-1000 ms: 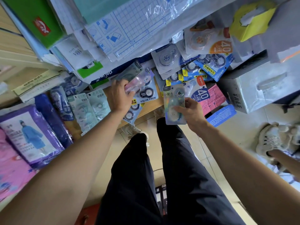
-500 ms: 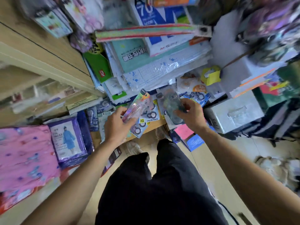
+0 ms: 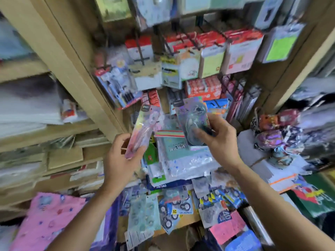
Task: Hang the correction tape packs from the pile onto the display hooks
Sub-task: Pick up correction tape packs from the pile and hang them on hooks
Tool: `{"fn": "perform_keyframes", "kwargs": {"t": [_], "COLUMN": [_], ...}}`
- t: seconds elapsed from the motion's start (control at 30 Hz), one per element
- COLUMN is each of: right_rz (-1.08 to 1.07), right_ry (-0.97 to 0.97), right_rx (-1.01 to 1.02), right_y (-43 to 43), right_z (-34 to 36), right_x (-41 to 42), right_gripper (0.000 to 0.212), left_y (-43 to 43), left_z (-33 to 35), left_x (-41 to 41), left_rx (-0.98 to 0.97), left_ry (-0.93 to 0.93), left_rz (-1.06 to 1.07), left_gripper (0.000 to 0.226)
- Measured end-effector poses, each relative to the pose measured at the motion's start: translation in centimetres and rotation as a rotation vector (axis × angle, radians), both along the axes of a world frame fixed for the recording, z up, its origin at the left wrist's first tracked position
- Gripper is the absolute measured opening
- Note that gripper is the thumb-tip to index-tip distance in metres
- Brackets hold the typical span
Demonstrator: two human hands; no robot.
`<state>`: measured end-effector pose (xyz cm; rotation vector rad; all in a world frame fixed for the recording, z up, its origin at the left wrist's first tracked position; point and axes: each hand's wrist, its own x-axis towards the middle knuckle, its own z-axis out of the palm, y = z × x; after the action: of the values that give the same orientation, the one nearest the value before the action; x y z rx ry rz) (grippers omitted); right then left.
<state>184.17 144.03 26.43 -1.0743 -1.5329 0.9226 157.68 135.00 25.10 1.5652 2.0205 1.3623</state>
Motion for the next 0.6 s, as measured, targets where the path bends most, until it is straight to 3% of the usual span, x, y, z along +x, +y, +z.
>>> {"fn": "perform_keyframes", "kwargs": {"t": [0.2,0.4,0.6], "right_rz": [0.037,0.115,0.134], "right_ry": [0.034,0.148,0.151], "right_rx": [0.236,0.411,0.523], "right_y": [1.4,1.5,3.1], "right_z": [10.8,19.9,27.7], "right_x": [-4.6,-8.4,-11.3], "right_gripper": [0.028,0.038,0.039], "left_y": [1.3,3.1,5.2], "left_z": [10.2,19.4,28.2], "left_x": [-3.3,-6.1,-9.6], "left_rx": [0.372,0.576,0.792], "left_ry": [-0.024,-0.029,0.109], "left_rz": [-0.017,-0.009,0.077], "left_gripper": [0.043,0.054,0.054]}}
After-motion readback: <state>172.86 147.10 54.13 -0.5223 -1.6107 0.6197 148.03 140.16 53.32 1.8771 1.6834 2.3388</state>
